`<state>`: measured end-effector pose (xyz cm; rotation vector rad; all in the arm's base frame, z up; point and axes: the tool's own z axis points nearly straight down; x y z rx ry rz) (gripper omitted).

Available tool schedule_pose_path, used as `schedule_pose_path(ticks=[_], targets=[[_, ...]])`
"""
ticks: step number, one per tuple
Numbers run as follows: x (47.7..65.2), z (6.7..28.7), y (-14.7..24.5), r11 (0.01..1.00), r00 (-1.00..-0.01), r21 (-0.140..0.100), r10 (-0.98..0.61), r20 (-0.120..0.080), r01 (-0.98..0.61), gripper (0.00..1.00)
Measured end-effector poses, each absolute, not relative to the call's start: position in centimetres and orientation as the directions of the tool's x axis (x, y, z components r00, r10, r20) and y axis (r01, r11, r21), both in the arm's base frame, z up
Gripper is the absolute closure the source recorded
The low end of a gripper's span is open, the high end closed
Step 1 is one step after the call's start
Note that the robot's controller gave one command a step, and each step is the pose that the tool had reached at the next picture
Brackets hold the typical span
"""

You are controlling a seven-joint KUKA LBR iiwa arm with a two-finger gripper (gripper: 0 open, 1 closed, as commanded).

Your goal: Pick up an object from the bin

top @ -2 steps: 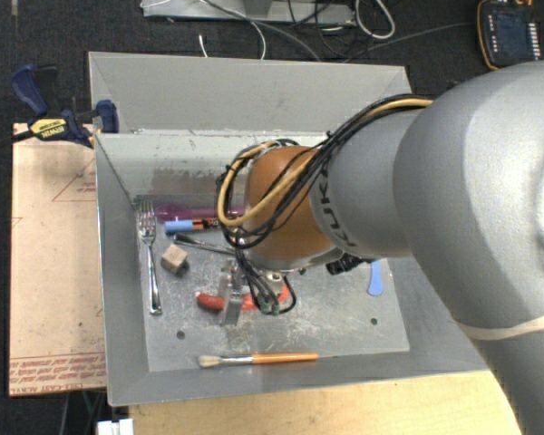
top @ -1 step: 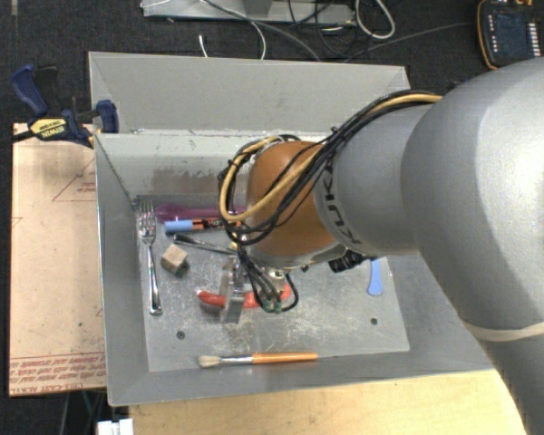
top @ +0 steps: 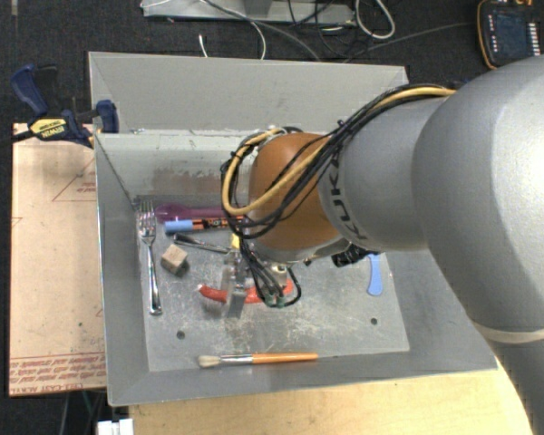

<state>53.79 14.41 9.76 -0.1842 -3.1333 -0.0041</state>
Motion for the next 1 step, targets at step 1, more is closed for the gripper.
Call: schedule_pose_path(ticks=[1], targets=[[53.75, 11.55, 14.41, 0.993, -0.993, 0.003, 0.118, 0.004, 0.118, 1.00]])
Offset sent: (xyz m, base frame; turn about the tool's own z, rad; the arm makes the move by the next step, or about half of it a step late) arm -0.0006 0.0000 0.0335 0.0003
